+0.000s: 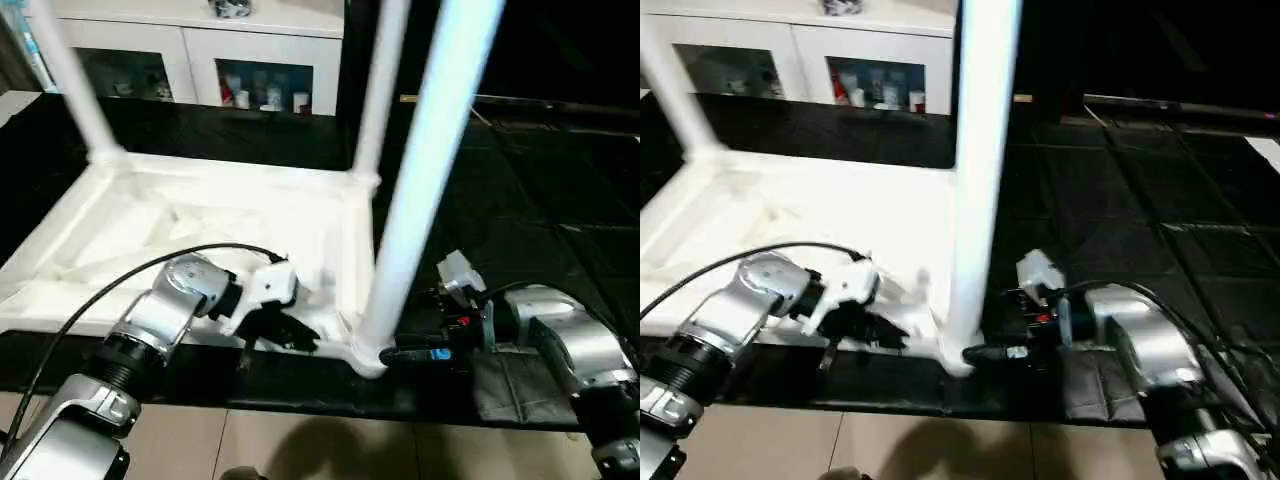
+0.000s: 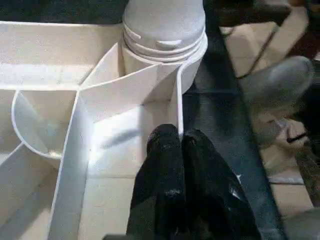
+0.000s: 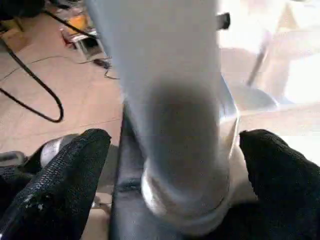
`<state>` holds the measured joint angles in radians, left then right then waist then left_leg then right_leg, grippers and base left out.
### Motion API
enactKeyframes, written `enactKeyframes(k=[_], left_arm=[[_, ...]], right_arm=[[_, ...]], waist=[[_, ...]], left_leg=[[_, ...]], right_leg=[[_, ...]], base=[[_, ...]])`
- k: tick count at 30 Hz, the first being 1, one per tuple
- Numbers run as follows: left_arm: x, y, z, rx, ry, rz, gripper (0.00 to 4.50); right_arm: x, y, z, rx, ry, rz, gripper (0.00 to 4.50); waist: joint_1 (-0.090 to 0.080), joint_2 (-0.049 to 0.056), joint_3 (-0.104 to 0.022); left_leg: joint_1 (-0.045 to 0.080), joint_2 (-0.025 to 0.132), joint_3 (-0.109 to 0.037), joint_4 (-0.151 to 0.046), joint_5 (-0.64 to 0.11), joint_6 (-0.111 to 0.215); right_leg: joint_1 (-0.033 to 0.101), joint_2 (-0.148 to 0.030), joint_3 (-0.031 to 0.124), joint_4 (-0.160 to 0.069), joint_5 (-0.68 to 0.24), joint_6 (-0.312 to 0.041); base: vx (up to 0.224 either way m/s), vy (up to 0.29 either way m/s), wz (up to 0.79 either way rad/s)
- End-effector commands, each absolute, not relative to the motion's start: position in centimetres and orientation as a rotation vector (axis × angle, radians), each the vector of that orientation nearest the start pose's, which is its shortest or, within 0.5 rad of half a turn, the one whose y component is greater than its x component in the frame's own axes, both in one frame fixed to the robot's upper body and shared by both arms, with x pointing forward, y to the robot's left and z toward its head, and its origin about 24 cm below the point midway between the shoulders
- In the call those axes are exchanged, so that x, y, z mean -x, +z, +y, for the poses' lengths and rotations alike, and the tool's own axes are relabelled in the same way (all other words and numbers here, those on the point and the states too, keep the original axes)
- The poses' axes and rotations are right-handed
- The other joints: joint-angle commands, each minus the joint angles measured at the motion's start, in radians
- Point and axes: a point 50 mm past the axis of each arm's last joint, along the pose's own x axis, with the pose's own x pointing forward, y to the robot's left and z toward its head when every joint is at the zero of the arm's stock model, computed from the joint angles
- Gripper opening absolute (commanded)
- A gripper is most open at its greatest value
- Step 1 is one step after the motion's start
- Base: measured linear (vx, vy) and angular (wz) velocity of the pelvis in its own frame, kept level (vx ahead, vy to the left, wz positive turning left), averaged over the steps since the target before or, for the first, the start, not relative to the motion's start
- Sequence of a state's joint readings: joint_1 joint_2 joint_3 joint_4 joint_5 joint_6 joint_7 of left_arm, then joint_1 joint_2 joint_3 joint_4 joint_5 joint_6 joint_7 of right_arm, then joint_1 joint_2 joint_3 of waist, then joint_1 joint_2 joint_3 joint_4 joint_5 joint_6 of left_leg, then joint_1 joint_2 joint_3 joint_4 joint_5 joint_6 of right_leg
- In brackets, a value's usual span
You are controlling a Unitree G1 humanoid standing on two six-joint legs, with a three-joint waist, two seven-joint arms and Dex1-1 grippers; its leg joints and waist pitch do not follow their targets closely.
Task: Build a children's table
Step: Rotate leg to tighten
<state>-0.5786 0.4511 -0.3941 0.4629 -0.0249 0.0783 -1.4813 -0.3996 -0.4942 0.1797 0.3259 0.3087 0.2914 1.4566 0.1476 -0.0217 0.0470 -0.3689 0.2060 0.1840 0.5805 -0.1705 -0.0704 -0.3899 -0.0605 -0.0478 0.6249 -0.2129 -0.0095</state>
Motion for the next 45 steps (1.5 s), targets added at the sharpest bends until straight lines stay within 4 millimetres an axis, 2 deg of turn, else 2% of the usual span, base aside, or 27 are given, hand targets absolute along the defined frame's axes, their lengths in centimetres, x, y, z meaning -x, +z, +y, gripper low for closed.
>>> enactKeyframes(k=[1, 3, 9, 11, 12, 14, 19, 21, 24, 28, 32, 33, 36, 37, 38, 40, 41, 42, 43, 45], left_arm=[[-29.0, 6.8, 11.9, -0.518, -1.766, 0.443, 0.00], [-28.9, 6.7, 11.8, -0.526, -1.774, 0.441, 0.00], [-28.9, 6.7, 11.8, -0.535, -1.769, 0.434, 0.00], [-29.0, 6.7, 11.8, -0.538, -1.763, 0.432, 0.00], [-29.0, 6.7, 11.7, -0.536, -1.757, 0.428, 0.00], [-29.0, 6.7, 11.7, -0.532, -1.753, 0.424, 0.00], [-29.0, 6.5, 11.7, -0.528, -1.747, 0.425, 0.00], [-29.2, 6.5, 11.7, -0.520, -1.734, 0.420, 0.00], [-29.3, 6.5, 11.6, -0.515, -1.724, 0.414, 0.00], [-29.4, 6.5, 11.6, -0.516, -1.710, 0.410, 0.00], [-29.5, 6.5, 11.6, -0.504, -1.692, 0.405, 0.00], [-29.6, 6.5, 11.5, -0.495, -1.676, 0.403, 0.00], [-29.7, 6.5, 11.4, -0.483, -1.658, 0.401, 0.00], [-29.9, 6.4, 11.3, -0.478, -1.627, 0.407, 0.00], [-30.1, 6.2, 11.2, -0.475, -1.586, 0.415, 0.00], [-30.5, 6.1, 10.7, -0.429, -1.521, 0.419, 0.00], [-30.6, 6.2, 10.3, -0.399, -1.486, 0.418, 0.00], [-30.6, 6.2, 10.3, -0.397, -1.484, 0.418, 0.00], [-30.8, 6.2, 9.9, -0.367, -1.451, 0.416, 0.00], [-31.0, 6.3, 9.1, -0.326, -1.399, 0.412, 0.00]], right_arm=[[-27.7, 6.5, -16.8, 0.023, 1.532, 0.400, 4.15], [-27.8, 6.5, -16.5, 0.008, 1.565, 0.398, 3.86], [-27.8, 6.3, -16.3, 0.019, 1.616, 0.419, 3.54], [-27.8, 6.2, -16.3, 0.027, 1.617, 0.422, 3.26], [-27.8, 6.1, -16.3, 0.030, 1.618, 0.421, 3.20], [-27.8, 6.1, -16.2, 0.027, 1.622, 0.421, 2.96], [-27.9, 6.0, -16.1, 0.014, 1.639, 0.423, 2.75], [-27.8, 5.9, -16.0, 0.013, 1.641, 0.421, 2.44], [-27.7, 5.8, -16.0, 0.006, 1.642, 0.421, 2.34], [-27.5, 5.7, -15.9, 0.001, 1.647, 0.421, 2.16], [-27.3, 5.5, -15.8, -0.012, 1.649, 0.418, 2.10], [-27.2, 5.5, -15.8, -0.017, 1.636, 0.411, 2.09], [-27.3, 5.3, -15.7, -0.021, 1.612, 0.405, 2.09], [-27.4, 5.1, -15.4, -0.019, 1.570, 0.395, 2.09], [-27.5, 4.9, -15.0, -0.029, 1.513, 0.392, 2.09], [-27.9, 4.4, -14.2, -0.030, 1.387, 0.381, 2.07], [-28.2, 4.2, -13.5, -0.031, 1.312, 0.370, 2.05], [-28.2, 4.1, -13.5, -0.031, 1.306, 0.369, 2.04], [-28.4, 3.9, -12.8, -0.043, 1.237, 0.363, 2.03], [-28.6, 3.7, -11.6, -0.078, 1.146, 0.363, 2.00]], waist=[[-0.006, -0.003, -0.059], [-0.006, -0.008, -0.058], [-0.007, -0.012, -0.058], [-0.007, -0.010, -0.060], [-0.008, -0.015, -0.060], [-0.006, -0.011, -0.060], [-0.006, -0.013, -0.059], [-0.006, -0.010, -0.060], [-0.006, -0.010, -0.059], [-0.007, -0.008, -0.057], [-0.008, -0.007, -0.058], [-0.007, -0.004, -0.058], [-0.007, -0.006, -0.058], [-0.007, -0.003, -0.059], [-0.010, -0.005, -0.057], [-0.016, 0.001, -0.054], [-0.019, 0.000, -0.054], [-0.025, -0.004, -0.053], [-0.028, 0.002, -0.054], [-0.053, 0.000, -0.052]], left_leg=[[0.018, 0.036, -0.006, -0.058, -0.174, 0.034], [0.016, 0.035, -0.006, -0.058, -0.183, 0.031], [0.016, 0.034, -0.006, -0.057, -0.184, 0.029], [0.016, 0.034, -0.006, -0.056, -0.173, 0.031], [0.015, 0.033, -0.005, -0.055, -0.169, 0.033], [0.015, 0.034, -0.006, -0.055, -0.164, 0.035], [0.014, 0.033, -0.006, -0.055, -0.176, 0.036], [0.015, 0.034, -0.007, -0.055, -0.176, 0.033], [0.015, 0.033, -0.007, -0.056, -0.180, 0.031], [0.018, 0.034, -0.008, -0.058, -0.206, 0.024], [0.018, 0.034, -0.008, -0.058, -0.203, 0.023], [0.020, 0.034, -0.008, -0.058, -0.206, 0.022], [0.017, 0.033, -0.008, -0.058, -0.206, 0.022], [0.018, 0.033, -0.008, -0.058, -0.208, 0.020], [0.017, 0.033, -0.009, -0.060, -0.208, 0.015], [0.020, 0.031, -0.012, -0.064, -0.238, -0.003], [0.021, 0.030, -0.012, -0.065, -0.244, -0.008], [0.017, 0.027, -0.014, -0.068, -0.246, -0.018], [0.018, 0.027, -0.017, -0.069, -0.251, -0.023], [0.017, 0.025, -0.018, -0.071, -0.268, -0.031]], right_leg=[[0.042, -0.078, 0.041, -0.070, -0.107, -0.236], [0.042, -0.078, 0.042, -0.072, -0.123, -0.229], [0.041, -0.079, 0.043, -0.072, -0.148, -0.216], [0.039, -0.078, 0.042, -0.070, -0.132, -0.222], [0.040, -0.077, 0.041, -0.070, -0.127, -0.222], [0.040, -0.077, 0.041, -0.068, -0.116, -0.225], [0.041, -0.078, 0.041, -0.070, -0.137, -0.220], [0.040, -0.077, 0.041, -0.070, -0.131, -0.222], [0.040, -0.077, 0.041, -0.070, -0.129, -0.224], [0.039, -0.077, 0.041, -0.075, -0.169, -0.217], [0.040, -0.077, 0.042, -0.074, -0.157, -0.220], [0.038, -0.076, 0.042, -0.074, -0.152, -0.221], [0.040, -0.076, 0.042, -0.074, -0.150, -0.222], [0.040, -0.077, 0.042, -0.073, -0.152, -0.221], [0.039, -0.076, 0.042, -0.074, -0.158, -0.218], [0.038, -0.078, 0.042, -0.081, -0.216, -0.203], [0.038, -0.078, 0.043, -0.083, -0.230, -0.198], [0.040, -0.077, 0.042, -0.084, -0.254, -0.185], [0.041, -0.079, 0.042, -0.084, -0.267, -0.181], [0.040, -0.077, 0.043, -0.088, -0.279, -0.179]], base=[[0.000, 0.000, 0.00], [0.000, 0.000, 0.00], [0.000, 0.000, 0.00], [0.000, 0.000, 0.00], [0.000, 0.000, 0.00], [0.000, 0.000, 0.00], [0.000, 0.000, 0.00], [0.000, 0.000, 0.00], [0.000, 0.000, 0.00], [0.000, 0.000, 0.00], [0.000, 0.000, 0.00], [0.000, 0.000, 0.00], [0.000, 0.000, 0.00], [0.000, 0.000, 0.00], [0.000, 0.000, 0.00], [0.000, 0.000, 0.00], [0.000, 0.000, 0.00], [0.000, 0.000, 0.00], [0.000, 0.000, 0.00], [0.000, 0.000, 0.00]])
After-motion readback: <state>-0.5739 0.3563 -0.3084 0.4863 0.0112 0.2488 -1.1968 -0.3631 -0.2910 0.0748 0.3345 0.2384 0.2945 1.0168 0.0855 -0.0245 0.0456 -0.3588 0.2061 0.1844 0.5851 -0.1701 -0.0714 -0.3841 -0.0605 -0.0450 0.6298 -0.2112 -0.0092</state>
